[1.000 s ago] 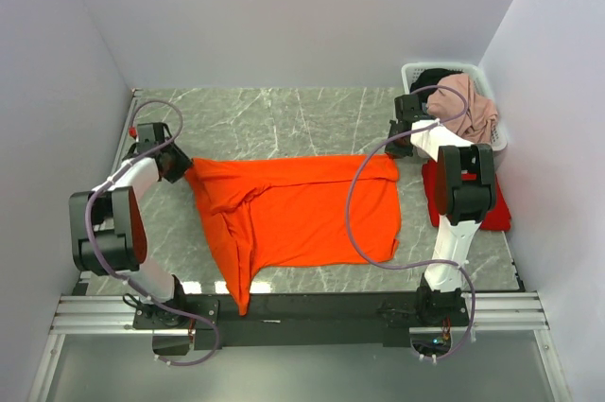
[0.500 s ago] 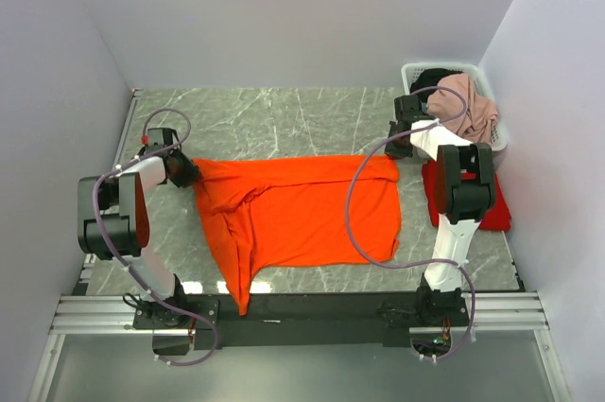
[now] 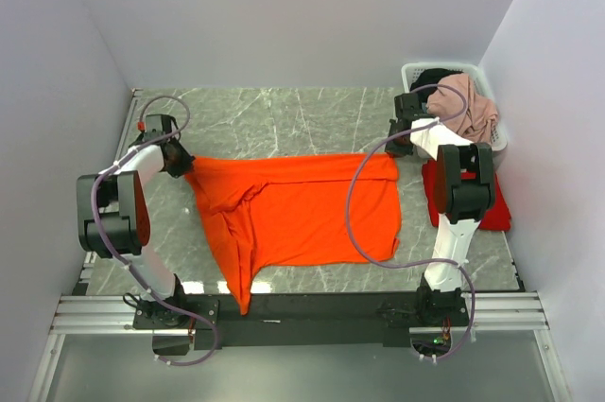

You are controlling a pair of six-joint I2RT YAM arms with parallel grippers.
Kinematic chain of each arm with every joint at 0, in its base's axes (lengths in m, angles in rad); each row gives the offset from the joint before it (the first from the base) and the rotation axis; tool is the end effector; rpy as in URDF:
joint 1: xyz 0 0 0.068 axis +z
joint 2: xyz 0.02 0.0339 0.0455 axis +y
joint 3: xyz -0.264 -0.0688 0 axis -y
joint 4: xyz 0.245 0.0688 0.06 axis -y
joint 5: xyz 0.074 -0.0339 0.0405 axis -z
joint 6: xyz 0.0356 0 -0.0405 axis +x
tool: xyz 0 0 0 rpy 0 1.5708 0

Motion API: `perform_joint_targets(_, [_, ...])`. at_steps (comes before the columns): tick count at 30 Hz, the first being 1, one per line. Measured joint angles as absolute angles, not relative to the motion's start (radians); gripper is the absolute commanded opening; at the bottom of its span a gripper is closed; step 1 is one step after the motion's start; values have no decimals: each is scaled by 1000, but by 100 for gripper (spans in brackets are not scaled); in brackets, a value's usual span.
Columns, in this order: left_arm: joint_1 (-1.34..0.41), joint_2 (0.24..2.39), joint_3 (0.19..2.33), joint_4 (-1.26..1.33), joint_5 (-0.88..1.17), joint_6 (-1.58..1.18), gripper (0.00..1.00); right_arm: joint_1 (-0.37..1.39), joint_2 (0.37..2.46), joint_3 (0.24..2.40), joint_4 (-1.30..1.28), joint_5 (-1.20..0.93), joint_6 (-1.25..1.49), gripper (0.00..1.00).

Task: Fold and stack the t-shirts
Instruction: Fold the tshirt

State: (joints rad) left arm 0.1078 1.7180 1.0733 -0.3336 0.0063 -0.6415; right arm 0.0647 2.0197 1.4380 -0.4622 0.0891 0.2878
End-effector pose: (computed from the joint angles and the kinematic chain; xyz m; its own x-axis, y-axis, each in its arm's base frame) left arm 0.3498 0.0376 0.1844 -0.5985 -0.6666 -0.4443 -0.5769 0.7434 -0.3384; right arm 0.4266 0.0245 0.1722 -0.8327 0.2294 -0.5040 0.2259 0.9717 0.0690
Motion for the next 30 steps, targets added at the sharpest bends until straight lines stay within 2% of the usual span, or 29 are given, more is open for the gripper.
perform_joint_targets(7, [108, 1783, 1100, -365, 3, -622, 6, 65, 2047, 1479, -465, 87, 279, 1])
perform_joint_targets(11, [110, 1800, 1096, -350, 8, -632, 13, 65, 2073, 1486, -466, 86, 274, 8])
perform_joint_targets(15, [110, 1800, 1095, -345, 11, -644, 31, 65, 2073, 1496, -474, 87, 269, 21])
perform_joint_targets(17, [110, 1800, 1098, -347, 12, -648, 38, 65, 2073, 1506, -487, 88, 268, 32])
perform_joint_targets(19, [110, 1795, 1102, -347, 11, -649, 50, 65, 2072, 1518, -496, 88, 265, 39])
perform_joint_targets(21, [110, 1783, 1102, -353, 10, -648, 62, 66, 2067, 1526, -499, 87, 267, 42])
perform_joint_targets(25, [107, 1721, 1102, -375, -3, -651, 64, 67, 2020, 1524, -514, 83, 284, 43])
perform_joint_targets(30, [78, 1623, 1102, -378, -35, -651, 58, 80, 1895, 1461, -477, 1, 337, 42])
